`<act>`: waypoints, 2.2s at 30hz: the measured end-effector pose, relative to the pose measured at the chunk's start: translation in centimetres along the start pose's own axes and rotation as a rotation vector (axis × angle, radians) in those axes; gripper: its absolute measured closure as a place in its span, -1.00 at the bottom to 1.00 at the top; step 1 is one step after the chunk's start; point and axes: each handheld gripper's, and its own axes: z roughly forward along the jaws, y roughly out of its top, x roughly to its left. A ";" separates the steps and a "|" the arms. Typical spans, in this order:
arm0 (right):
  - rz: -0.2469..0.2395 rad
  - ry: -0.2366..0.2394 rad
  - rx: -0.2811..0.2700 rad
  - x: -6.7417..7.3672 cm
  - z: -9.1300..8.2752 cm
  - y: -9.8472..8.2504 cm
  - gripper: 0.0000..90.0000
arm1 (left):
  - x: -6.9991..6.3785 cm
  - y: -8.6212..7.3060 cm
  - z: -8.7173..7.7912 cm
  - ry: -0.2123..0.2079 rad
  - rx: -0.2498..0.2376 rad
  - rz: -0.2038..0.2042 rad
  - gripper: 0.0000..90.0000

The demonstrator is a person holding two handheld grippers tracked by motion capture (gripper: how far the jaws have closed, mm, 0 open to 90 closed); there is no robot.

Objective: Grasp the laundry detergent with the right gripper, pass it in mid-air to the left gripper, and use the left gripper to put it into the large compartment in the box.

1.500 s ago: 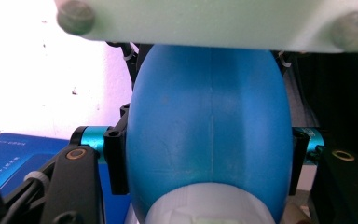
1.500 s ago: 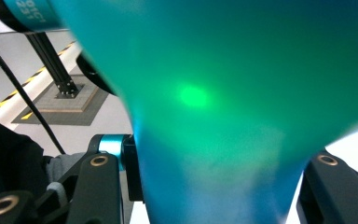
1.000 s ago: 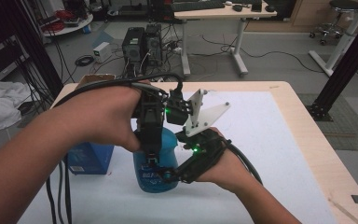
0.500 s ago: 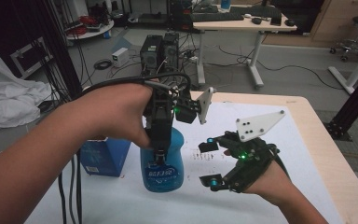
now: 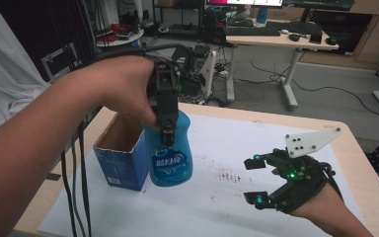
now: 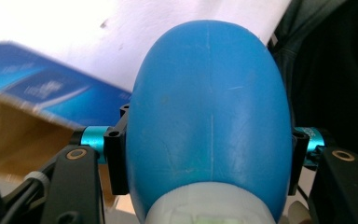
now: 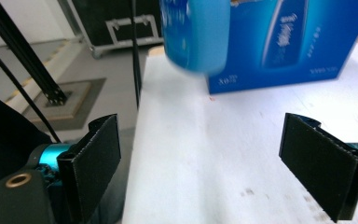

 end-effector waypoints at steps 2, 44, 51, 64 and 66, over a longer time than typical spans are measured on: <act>-0.005 0.001 0.025 -0.2 -0.4 0.0 -0.73 | 0.9 -0.8 -0.9 0.003 -0.001 -0.044 -0.15; 0.040 -0.072 0.273 -1.6 -3.1 -0.5 -0.73 | 10.5 -8.2 -4.9 0.029 -0.005 -0.805 -0.15; 0.046 -0.076 0.272 -1.4 -3.2 -0.7 -0.73 | 11.3 -8.1 -3.3 0.029 0.009 -0.810 -0.15; 0.064 -0.081 0.275 -1.4 -3.2 -1.3 -0.73 | 12.8 -7.8 2.5 0.014 0.067 -0.758 -0.15; 0.063 -0.082 0.275 -1.4 -3.2 -1.4 -0.73 | 12.8 -7.7 3.1 0.010 0.070 -0.736 -0.15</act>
